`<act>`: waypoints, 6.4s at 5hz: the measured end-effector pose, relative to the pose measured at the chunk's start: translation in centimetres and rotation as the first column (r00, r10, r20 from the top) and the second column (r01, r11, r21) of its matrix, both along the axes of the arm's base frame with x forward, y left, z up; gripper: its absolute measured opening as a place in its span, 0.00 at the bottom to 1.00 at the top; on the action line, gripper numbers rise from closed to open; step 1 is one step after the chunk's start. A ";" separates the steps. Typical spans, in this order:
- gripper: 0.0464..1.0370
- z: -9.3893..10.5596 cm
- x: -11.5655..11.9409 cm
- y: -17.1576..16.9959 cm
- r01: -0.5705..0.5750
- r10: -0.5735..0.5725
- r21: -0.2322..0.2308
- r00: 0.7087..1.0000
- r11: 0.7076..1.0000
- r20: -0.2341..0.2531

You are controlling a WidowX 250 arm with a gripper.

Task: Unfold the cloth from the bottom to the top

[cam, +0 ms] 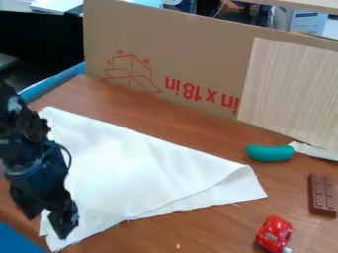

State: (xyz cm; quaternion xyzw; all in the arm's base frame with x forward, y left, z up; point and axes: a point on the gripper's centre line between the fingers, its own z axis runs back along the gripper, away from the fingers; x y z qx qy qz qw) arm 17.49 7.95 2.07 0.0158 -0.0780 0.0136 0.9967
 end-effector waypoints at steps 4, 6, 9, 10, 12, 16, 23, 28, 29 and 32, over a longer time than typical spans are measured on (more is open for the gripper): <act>0.96 -1.7 -1.2 -1.4 0.082 -0.080 -0.030 0.995 0.996 0.061; 0.85 -2.2 -0.4 -0.4 0.016 -0.015 -0.004 0.998 1.000 0.066; 0.10 -2.3 -0.2 -0.5 -0.003 0.004 -0.019 0.998 1.000 0.069; 0.01 -1.6 -0.9 -1.1 0.005 0.000 -0.069 0.998 0.998 0.066; 0.02 1.1 -0.4 -1.1 -0.027 0.041 -0.143 0.995 0.989 0.095; 0.00 3.9 1.0 -0.9 -0.075 0.105 -0.237 0.988 0.969 0.115; 0.00 12.1 17.4 4.4 -0.385 0.470 -0.400 0.871 0.832 0.140; 0.00 14.7 25.5 2.6 -0.407 0.525 -0.433 0.828 0.804 0.196; 0.02 14.7 26.4 2.1 -0.385 0.509 -0.427 0.832 0.818 0.223; 0.75 13.4 25.8 0.5 -0.295 0.429 -0.431 0.867 0.853 0.254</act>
